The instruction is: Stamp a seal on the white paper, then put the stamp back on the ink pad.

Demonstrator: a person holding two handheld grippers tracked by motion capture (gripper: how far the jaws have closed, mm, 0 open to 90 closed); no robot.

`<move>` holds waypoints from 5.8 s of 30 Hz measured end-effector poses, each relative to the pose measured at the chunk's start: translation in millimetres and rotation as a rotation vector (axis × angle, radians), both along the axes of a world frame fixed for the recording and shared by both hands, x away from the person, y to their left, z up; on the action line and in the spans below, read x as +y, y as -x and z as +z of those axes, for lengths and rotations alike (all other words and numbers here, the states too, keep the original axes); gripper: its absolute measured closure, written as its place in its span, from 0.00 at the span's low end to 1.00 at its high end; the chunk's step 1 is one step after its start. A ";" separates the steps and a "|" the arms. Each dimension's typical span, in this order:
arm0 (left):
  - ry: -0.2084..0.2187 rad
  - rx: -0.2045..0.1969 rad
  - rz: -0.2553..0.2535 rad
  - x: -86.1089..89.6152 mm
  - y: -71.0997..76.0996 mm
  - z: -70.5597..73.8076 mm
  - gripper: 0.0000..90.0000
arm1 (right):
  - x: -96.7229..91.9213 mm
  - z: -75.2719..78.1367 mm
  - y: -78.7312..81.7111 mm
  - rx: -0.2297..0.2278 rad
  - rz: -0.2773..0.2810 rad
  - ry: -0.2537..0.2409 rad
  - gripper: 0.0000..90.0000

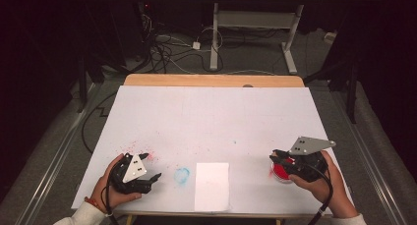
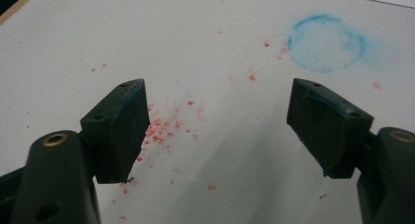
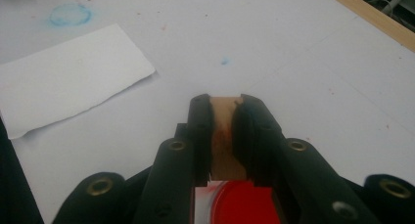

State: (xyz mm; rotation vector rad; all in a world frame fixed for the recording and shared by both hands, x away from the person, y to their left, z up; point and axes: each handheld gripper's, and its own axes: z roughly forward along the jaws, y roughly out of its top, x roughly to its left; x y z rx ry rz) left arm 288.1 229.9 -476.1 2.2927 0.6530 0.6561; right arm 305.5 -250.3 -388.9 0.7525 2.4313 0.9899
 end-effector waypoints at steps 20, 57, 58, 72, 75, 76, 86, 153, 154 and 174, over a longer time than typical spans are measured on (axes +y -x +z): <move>0.000 0.001 -0.003 0.6 0.7 0.0 0.25 | 43.9 -3.4 0.2 0.023 0.096 0.010 0.85; -0.006 0.009 0.006 1.9 0.6 -1.4 0.23 | 172.8 -61.3 -2.8 0.119 0.318 0.183 0.85; -0.006 0.008 0.006 2.1 0.6 -1.4 0.23 | 173.1 -63.4 -3.9 0.118 0.315 0.188 0.85; -0.007 0.006 0.005 1.6 1.0 -0.8 0.23 | 172.0 -79.3 -4.6 0.146 0.289 0.200 0.85; -0.007 0.007 0.003 1.4 0.9 -0.9 0.24 | 170.4 -80.3 -5.0 0.149 0.289 0.189 0.85; -0.008 0.006 0.003 1.4 1.1 -0.8 0.24 | 170.0 -80.6 -5.1 0.152 0.286 0.183 0.85; -0.005 0.006 0.002 1.9 1.5 -0.4 0.25 | 168.4 -82.1 -6.1 0.156 0.295 0.170 0.85; 0.016 0.008 0.002 5.9 -1.2 -2.5 0.25 | 151.5 -40.0 -5.6 0.069 0.305 0.082 0.85; 0.016 0.007 0.002 5.9 -1.0 -2.7 0.25 | 151.1 -39.6 -5.4 0.070 0.304 0.082 0.85; 0.003 0.006 0.001 4.1 -0.2 -2.8 0.25 | 138.6 -26.9 -4.7 0.034 0.285 0.070 0.85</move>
